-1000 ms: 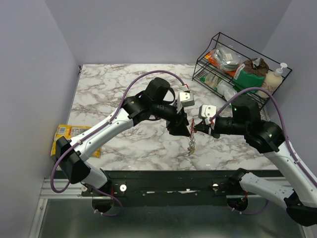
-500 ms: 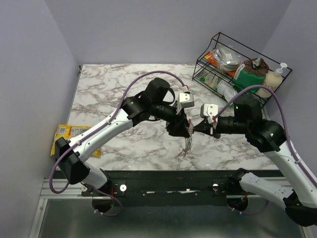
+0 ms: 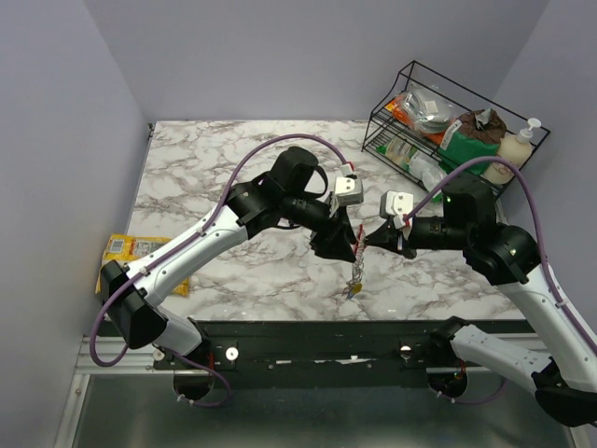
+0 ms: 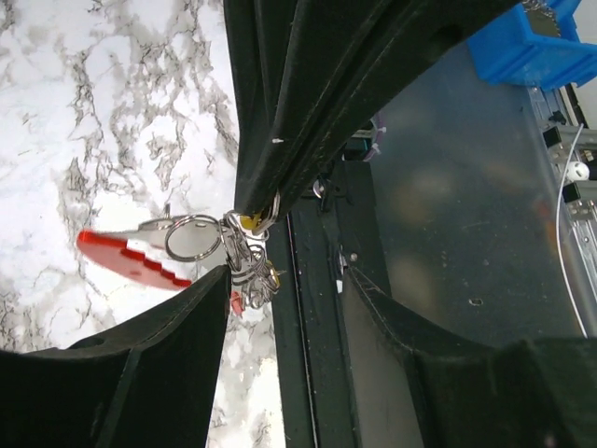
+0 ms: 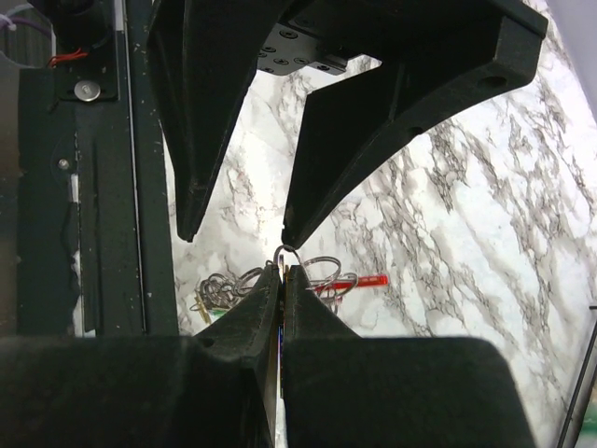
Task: Remove the keys from the keyring
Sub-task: Remove the key from the keyring.
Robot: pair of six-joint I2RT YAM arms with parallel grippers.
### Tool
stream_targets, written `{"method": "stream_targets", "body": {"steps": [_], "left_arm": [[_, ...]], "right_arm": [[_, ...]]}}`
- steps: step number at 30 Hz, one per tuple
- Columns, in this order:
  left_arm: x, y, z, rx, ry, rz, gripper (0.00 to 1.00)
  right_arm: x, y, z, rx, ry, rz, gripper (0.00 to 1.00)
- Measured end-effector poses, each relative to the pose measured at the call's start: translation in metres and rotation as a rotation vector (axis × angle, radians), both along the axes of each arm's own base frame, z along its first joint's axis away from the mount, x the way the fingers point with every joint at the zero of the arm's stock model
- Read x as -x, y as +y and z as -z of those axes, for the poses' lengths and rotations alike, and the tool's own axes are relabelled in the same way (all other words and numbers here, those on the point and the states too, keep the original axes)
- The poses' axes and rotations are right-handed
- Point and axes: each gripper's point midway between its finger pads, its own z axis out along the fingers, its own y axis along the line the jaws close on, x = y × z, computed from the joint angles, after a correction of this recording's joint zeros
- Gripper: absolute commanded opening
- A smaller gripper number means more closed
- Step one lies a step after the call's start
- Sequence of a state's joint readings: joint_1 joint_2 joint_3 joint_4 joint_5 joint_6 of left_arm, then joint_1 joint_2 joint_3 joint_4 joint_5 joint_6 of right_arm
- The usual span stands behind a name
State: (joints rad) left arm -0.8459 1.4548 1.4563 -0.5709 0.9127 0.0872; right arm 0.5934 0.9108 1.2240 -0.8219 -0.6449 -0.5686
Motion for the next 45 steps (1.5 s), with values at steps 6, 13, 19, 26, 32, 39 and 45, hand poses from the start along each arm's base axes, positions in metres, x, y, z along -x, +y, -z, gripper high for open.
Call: {"method": "stream_targets", "body": {"steps": [6,13,19,26,32,39,45], "left_arm": [[0.003,0.001,-0.001,0.007,0.005,0.019,0.55],[0.004,0.003,-0.005,0.016,-0.003,0.018,0.56],[-0.008,0.009,-0.016,0.036,-0.019,-0.045,0.56],[-0.009,0.013,-0.020,0.052,-0.027,-0.060,0.56],[-0.007,0.009,-0.009,0.031,0.003,-0.053,0.56],[-0.001,0.004,-0.008,0.025,0.007,-0.029,0.55],[-0.001,0.003,-0.010,0.029,0.004,-0.028,0.55]], "right_arm": [[-0.001,-0.001,0.000,-0.005,0.006,0.004,0.01],[-0.002,-0.002,-0.001,-0.010,0.014,0.012,0.01],[-0.003,-0.003,-0.001,-0.012,0.019,0.020,0.01],[-0.004,-0.003,-0.001,-0.018,0.019,0.023,0.01],[-0.003,-0.002,-0.002,-0.023,0.026,0.021,0.01],[-0.004,-0.002,-0.002,-0.023,0.025,0.022,0.01],[-0.006,-0.002,0.002,-0.022,0.040,0.032,0.01]]}}
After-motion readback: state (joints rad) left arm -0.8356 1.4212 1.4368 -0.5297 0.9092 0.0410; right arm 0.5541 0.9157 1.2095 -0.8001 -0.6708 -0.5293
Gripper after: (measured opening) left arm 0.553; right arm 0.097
